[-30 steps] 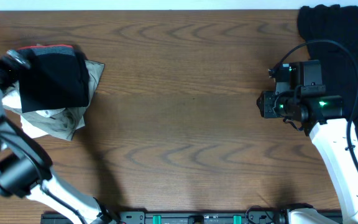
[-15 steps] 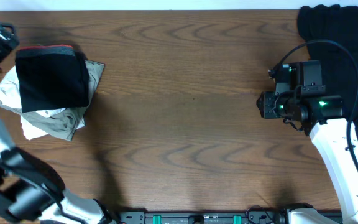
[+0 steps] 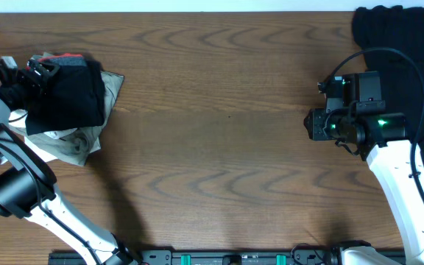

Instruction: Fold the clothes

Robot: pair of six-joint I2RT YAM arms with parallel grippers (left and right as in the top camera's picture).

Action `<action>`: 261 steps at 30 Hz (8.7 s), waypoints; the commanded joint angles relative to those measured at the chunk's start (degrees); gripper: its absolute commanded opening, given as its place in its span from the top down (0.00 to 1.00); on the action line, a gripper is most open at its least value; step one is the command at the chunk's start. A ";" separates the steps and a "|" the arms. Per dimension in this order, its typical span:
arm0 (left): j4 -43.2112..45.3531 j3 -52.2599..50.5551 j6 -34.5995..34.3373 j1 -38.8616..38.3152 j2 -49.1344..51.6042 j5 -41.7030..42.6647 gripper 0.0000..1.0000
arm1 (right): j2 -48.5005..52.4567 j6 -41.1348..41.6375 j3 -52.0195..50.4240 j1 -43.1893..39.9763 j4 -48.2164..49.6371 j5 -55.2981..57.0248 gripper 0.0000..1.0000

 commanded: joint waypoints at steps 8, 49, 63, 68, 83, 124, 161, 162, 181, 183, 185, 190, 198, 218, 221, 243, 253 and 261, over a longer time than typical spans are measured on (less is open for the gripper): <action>-3.80 -1.79 2.49 0.55 -4.79 -2.69 0.02 | -0.55 -0.13 0.44 -0.50 1.31 -0.24 0.41; -33.16 -12.39 22.25 -41.51 -53.22 -33.38 0.02 | -19.45 2.25 -0.57 -2.21 1.70 7.82 0.01; -25.97 -42.21 19.87 -41.53 -89.44 -33.64 0.02 | -49.77 10.95 -25.27 -0.07 2.23 13.57 0.01; -27.85 -42.64 19.85 -41.53 -90.75 -33.64 0.02 | -49.99 16.00 -29.79 -0.07 2.43 13.62 0.01; -28.61 -42.64 19.85 -41.53 -90.75 -33.64 0.02 | -49.99 16.00 -30.69 -0.07 -6.56 13.62 0.01; -28.61 -42.64 19.85 -41.53 -90.77 -33.64 0.02 | -76.35 -8.28 -61.94 -0.72 43.67 11.45 0.01; -30.21 -42.99 19.89 -41.53 -93.07 -34.21 0.02 | -76.30 -8.26 -61.94 -0.72 43.65 10.19 0.01; -31.01 -43.19 19.89 -41.53 -93.88 -35.43 0.02 | -76.30 -8.26 -61.94 -0.72 43.65 10.19 0.01; -10.88 -78.66 19.85 -42.99 -124.45 -37.05 0.02 | -76.24 -8.26 -61.94 -0.72 43.65 10.19 0.01; -5.99 -81.57 19.87 -43.08 -125.42 -37.05 0.02 | -76.24 -8.26 -61.94 -0.72 43.65 10.19 0.01; -1.03 -83.97 19.87 -43.15 -125.35 -37.05 0.02 | -76.24 -8.26 -61.94 -0.72 43.65 10.19 0.01; 15.54 -89.72 23.50 -43.15 -125.39 -37.09 0.02 | -76.24 -8.26 -61.94 -0.72 43.65 10.19 0.01; 25.90 -92.78 30.60 -43.12 -125.39 -37.05 0.02 | -76.24 -8.26 -61.94 -0.72 43.65 10.19 0.01; 17.38 -92.76 24.92 -43.12 -125.39 -48.83 0.02 | -76.24 -8.26 -61.94 -0.72 43.65 10.19 0.01; 17.38 -92.76 24.92 -43.12 -125.39 -48.61 0.02 | -76.24 -8.26 -61.94 -0.72 43.65 10.19 0.01; 17.38 -92.76 24.94 -43.12 -125.26 -48.61 0.02 | -76.24 -8.26 -61.94 -0.72 43.65 10.19 0.01; 17.38 -92.76 24.94 -43.12 -125.26 -48.61 0.02 | -76.24 -8.26 -61.94 -0.72 43.65 10.19 0.01; 17.38 -92.76 24.96 -43.12 -125.26 -48.61 0.02 | -76.24 -8.26 -61.94 -0.72 43.65 10.19 0.01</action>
